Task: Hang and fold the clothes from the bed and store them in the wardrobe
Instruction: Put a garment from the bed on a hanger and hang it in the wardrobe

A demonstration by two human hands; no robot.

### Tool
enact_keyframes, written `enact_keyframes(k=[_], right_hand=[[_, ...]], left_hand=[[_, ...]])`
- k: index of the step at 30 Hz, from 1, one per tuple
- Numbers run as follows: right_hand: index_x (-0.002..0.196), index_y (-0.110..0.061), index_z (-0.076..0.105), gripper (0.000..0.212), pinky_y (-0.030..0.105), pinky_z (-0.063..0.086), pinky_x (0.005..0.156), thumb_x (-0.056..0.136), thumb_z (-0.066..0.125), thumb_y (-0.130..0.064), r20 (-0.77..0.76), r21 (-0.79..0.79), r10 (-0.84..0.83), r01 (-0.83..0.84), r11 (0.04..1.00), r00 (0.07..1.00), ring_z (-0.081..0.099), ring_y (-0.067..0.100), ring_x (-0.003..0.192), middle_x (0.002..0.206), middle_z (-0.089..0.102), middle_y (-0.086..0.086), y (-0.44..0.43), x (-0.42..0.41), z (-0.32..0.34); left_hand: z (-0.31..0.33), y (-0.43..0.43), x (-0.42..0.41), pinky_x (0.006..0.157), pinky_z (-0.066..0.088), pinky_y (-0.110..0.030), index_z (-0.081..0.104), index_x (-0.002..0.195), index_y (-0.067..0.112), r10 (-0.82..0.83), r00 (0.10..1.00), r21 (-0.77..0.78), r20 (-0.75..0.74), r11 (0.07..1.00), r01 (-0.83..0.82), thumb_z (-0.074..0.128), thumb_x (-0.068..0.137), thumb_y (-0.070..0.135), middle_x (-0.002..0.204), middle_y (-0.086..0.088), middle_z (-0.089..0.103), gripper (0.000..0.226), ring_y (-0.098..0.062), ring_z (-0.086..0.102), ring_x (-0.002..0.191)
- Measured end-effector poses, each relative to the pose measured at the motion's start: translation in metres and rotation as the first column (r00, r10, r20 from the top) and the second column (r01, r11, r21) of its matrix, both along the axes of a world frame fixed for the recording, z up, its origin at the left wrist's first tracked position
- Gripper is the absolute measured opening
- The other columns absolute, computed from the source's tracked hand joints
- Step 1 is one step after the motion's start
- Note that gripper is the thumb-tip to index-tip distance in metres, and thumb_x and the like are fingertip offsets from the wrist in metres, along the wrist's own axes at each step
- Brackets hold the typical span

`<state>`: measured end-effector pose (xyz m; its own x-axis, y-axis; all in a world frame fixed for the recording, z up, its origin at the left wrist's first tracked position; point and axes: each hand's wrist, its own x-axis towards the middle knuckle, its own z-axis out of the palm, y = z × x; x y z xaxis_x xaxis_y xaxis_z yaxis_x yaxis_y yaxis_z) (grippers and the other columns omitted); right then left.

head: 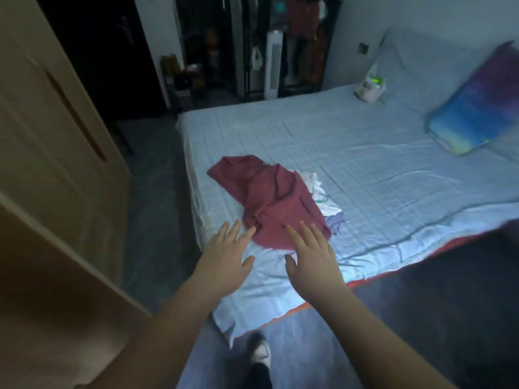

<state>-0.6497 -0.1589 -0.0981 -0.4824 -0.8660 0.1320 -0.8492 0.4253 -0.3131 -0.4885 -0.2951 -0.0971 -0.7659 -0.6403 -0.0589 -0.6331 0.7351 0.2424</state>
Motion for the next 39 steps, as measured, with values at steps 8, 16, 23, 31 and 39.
enact_keyframes(k=[8, 16, 23, 31, 39], right_hand=[[0.153, -0.028, 0.03, 0.065, 0.045, 0.026, 0.116, 0.092, 0.053, -0.031, 0.045, 0.16, -0.073, 0.065, 0.985, 0.996, 0.016, 0.025, 0.15, 0.161, 0.025, 0.003, -0.06, -0.109, -0.046], [0.143, -0.019, 0.048, 0.061, 0.049, 0.044, 0.104, 0.084, 0.035, -0.03, 0.05, 0.232, -0.026, 0.014, 0.973, 0.998, 0.039, 0.033, 0.138, 0.147, 0.046, 0.009, -0.158, -0.212, -0.071], [0.134, -0.016, 0.054, 0.062, 0.049, 0.051, 0.093, 0.079, 0.033, -0.034, 0.142, 0.29, -0.084, 0.039, 0.956, 0.986, 0.048, 0.034, 0.127, 0.132, 0.055, 0.008, -0.189, -0.296, -0.118], [0.125, -0.011, 0.06, 0.048, 0.047, 0.049, 0.09, 0.082, 0.044, -0.024, 0.255, 0.327, 0.023, -0.109, 0.939, 0.967, 0.054, 0.033, 0.114, 0.121, 0.06, 0.01, -0.224, -0.409, -0.185], [0.137, -0.01, 0.053, 0.051, 0.04, 0.039, 0.105, 0.086, 0.058, -0.008, 0.458, 0.454, 0.142, -0.369, 0.811, 0.877, 0.046, 0.03, 0.129, 0.137, 0.054, 0.01, -0.29, -0.524, -0.262]], left_hand=[[-0.054, -0.083, -0.119, 0.121, 0.023, -0.046, 0.026, 0.157, 0.024, -0.036, 0.999, 0.085, 0.017, 0.996, 0.035, 0.031, 0.087, 0.052, 0.164, -0.015, 0.023, 0.076, -0.038, 0.021, 0.149], [-0.09, -0.176, -0.225, 0.123, 0.019, -0.046, 0.019, 0.158, 0.027, -0.057, 0.997, 0.171, 0.057, 0.984, 0.047, 0.048, 0.097, 0.044, 0.166, -0.01, 0.017, 0.07, -0.033, 0.014, 0.152], [-0.117, -0.214, -0.306, 0.123, 0.021, -0.043, 0.02, 0.158, 0.026, -0.05, 0.993, 0.24, 0.103, 0.971, 0.024, 0.047, 0.097, 0.042, 0.166, -0.009, 0.019, 0.068, -0.031, 0.015, 0.152], [-0.179, -0.228, -0.403, 0.124, 0.017, -0.041, 0.018, 0.159, 0.024, 0.04, 0.98, 0.394, 0.197, 0.912, -0.117, 0.048, 0.099, 0.039, 0.166, -0.009, 0.016, 0.068, -0.03, 0.014, 0.152], [-0.262, -0.221, -0.493, 0.118, 0.03, -0.042, 0.029, 0.154, 0.018, 0.273, 0.919, 0.544, 0.283, 0.744, -0.389, 0.052, 0.097, 0.031, 0.16, -0.007, 0.031, 0.063, -0.025, 0.026, 0.147]])
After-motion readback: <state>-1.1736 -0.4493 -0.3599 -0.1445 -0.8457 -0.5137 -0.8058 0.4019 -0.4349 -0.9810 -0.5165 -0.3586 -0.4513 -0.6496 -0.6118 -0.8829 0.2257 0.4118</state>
